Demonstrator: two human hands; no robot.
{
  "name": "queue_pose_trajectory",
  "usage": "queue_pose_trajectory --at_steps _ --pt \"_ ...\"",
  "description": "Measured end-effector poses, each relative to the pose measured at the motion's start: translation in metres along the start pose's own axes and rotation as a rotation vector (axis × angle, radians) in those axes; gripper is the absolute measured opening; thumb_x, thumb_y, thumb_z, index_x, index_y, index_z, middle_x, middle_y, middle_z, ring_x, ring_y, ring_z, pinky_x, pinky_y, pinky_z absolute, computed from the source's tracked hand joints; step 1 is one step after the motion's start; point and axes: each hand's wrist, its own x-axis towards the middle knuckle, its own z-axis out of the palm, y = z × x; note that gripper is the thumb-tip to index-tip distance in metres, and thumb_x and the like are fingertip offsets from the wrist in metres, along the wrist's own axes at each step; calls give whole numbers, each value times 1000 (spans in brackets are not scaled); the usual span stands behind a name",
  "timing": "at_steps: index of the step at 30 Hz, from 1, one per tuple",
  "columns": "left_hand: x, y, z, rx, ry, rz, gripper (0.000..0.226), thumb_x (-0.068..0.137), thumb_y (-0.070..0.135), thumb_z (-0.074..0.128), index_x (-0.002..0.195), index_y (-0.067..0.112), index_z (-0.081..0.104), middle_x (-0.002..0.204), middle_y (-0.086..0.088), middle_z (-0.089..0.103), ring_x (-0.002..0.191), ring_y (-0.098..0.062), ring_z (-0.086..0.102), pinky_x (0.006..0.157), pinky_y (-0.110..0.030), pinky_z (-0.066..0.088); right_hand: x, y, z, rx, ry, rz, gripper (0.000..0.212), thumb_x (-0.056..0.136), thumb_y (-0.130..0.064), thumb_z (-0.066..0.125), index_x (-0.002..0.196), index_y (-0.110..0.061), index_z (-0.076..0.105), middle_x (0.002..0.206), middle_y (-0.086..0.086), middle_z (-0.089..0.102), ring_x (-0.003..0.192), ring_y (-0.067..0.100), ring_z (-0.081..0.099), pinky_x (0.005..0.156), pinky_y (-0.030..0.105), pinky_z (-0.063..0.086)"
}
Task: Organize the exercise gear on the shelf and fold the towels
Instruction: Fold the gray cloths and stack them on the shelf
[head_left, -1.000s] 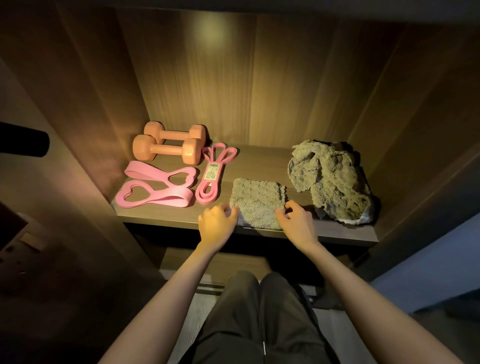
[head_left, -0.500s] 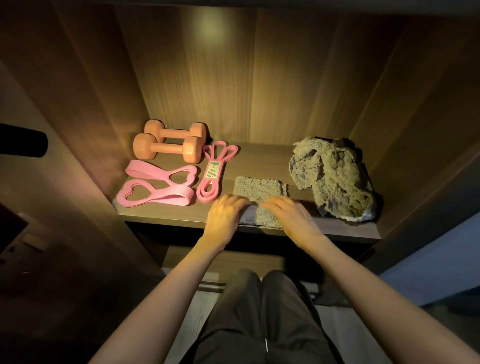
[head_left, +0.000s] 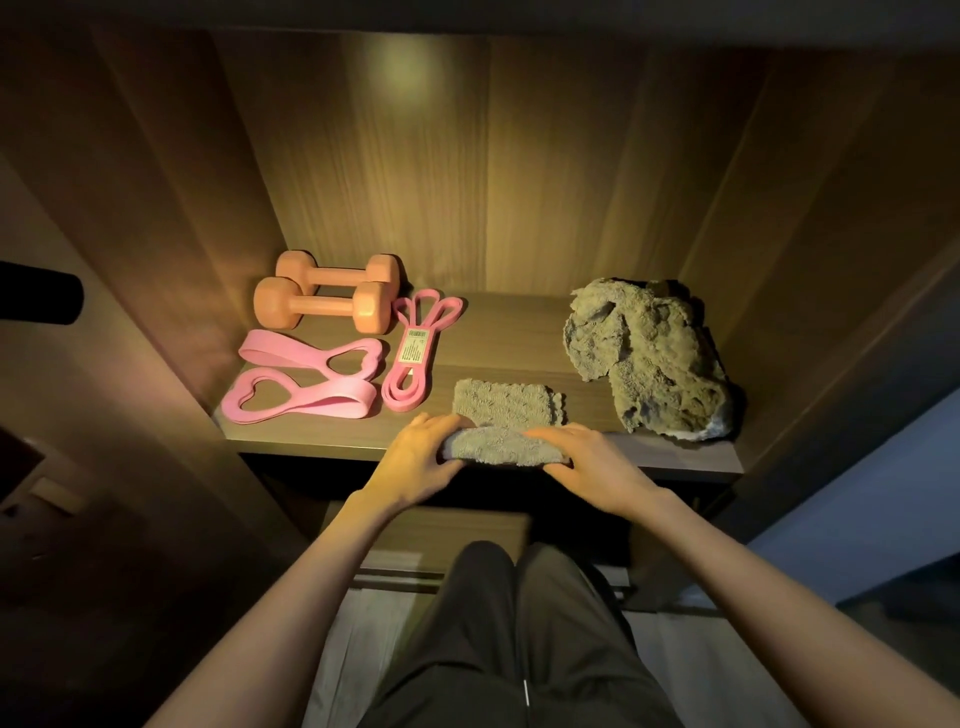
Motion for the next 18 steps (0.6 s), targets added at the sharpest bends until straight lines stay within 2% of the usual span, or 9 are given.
queue_pose_trajectory --at_steps 3,4,6,7,8,11,14,16,18 --pt "5 5 -3 -89 -39 -153 34 86 27 67 115 12 59 106 -5 65 98 -23 55 84 -34 43 1 0 -4 166 27 92 43 95 -36 54 136 -28 46 81 1 61 63 3 52 56 16 34" --pt "8 8 -3 -130 -32 -222 33 87 33 65 107 8 60 95 -5 65 89 -21 55 79 -34 44 2 -1 -6 238 58 128 44 94 -39 54 134 -21 48 82 6 64 64 5 55 57 20 38" --pt "13 13 -2 -214 17 -362 39 88 41 62 84 3 53 72 -3 54 71 -20 51 67 -35 41 7 -2 -8 393 138 232 49 93 -41 56 128 -7 50 110 16 64 98 20 63 77 34 49" --pt "16 15 -1 -244 46 -418 42 89 43 61 75 5 49 67 -1 48 66 -19 48 64 -35 39 11 -2 -7 453 172 287 49 93 -42 57 124 -4 51 119 17 61 110 26 59 82 39 49" --pt "19 16 1 -264 73 -463 43 89 44 61 70 9 46 63 1 44 63 -18 44 62 -34 36 15 -3 -5 480 200 333 48 92 -42 58 121 -5 52 117 15 62 111 27 58 77 36 49" --pt "28 18 7 -261 144 -577 43 87 46 62 64 15 43 61 4 44 64 -18 45 61 -30 32 25 -8 -2 416 293 430 52 91 -45 57 127 -9 50 77 -3 58 75 14 57 59 29 40" --pt "35 17 10 -239 153 -668 39 84 51 63 83 13 55 80 1 58 86 -23 58 72 -31 43 31 -11 3 337 411 483 49 90 -41 61 128 -15 47 79 -6 56 78 17 55 64 30 40" --pt "37 17 10 -218 162 -691 49 81 54 64 101 11 54 91 -1 61 93 -23 60 80 -35 48 32 -17 4 260 454 456 50 90 -33 63 133 -21 41 101 4 58 90 21 55 74 31 44" --pt "37 20 10 -162 218 -633 51 81 51 66 111 13 50 96 -2 62 95 -24 60 80 -38 50 33 -23 3 20 461 357 51 90 -24 62 136 -29 39 124 8 48 104 24 52 82 34 46"
